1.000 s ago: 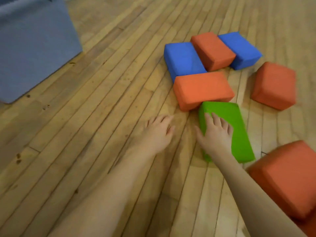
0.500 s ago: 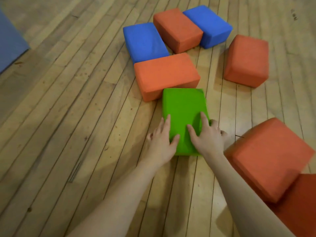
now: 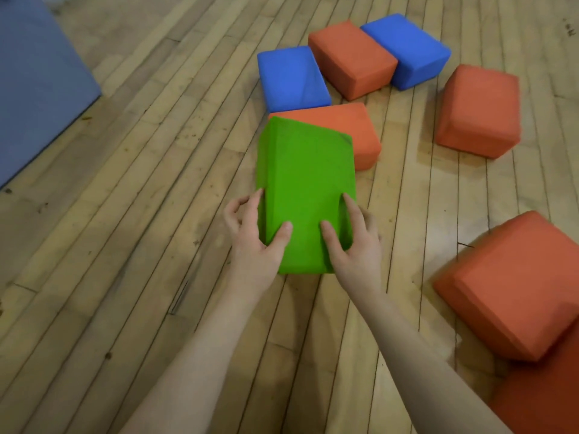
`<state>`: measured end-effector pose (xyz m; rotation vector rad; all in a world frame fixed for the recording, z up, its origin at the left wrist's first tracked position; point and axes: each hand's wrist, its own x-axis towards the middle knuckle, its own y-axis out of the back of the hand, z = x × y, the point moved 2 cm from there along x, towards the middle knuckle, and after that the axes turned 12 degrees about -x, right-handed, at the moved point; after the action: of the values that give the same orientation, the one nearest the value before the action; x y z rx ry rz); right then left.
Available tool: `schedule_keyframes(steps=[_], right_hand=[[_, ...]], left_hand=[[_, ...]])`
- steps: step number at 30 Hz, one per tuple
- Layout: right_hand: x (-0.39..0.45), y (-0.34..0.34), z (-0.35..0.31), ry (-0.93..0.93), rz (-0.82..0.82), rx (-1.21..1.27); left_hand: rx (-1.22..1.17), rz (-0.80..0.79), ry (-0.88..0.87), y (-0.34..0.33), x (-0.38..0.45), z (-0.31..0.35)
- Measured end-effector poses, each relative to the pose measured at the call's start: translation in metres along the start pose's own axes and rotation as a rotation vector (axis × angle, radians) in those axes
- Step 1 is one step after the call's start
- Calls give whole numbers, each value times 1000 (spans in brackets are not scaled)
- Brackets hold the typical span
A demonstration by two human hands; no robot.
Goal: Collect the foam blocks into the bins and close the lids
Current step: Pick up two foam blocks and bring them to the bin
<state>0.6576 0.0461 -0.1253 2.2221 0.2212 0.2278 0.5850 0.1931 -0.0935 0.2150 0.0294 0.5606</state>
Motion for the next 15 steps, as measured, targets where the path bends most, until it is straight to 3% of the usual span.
schedule_keyframes(steps=[6, 11, 13, 15], right_hand=[[-20, 29, 26, -117, 50, -1], [-40, 77, 65, -171, 199, -374], [-49, 94, 90, -293, 253, -480], [-57, 106, 119, -448, 189, -572]], left_hand=[[79, -209, -21, -35, -1, 28], [224, -268, -135, -84, -20, 44], [296, -331, -166, -107, -29, 46], [374, -377, -166, -129, -35, 47]])
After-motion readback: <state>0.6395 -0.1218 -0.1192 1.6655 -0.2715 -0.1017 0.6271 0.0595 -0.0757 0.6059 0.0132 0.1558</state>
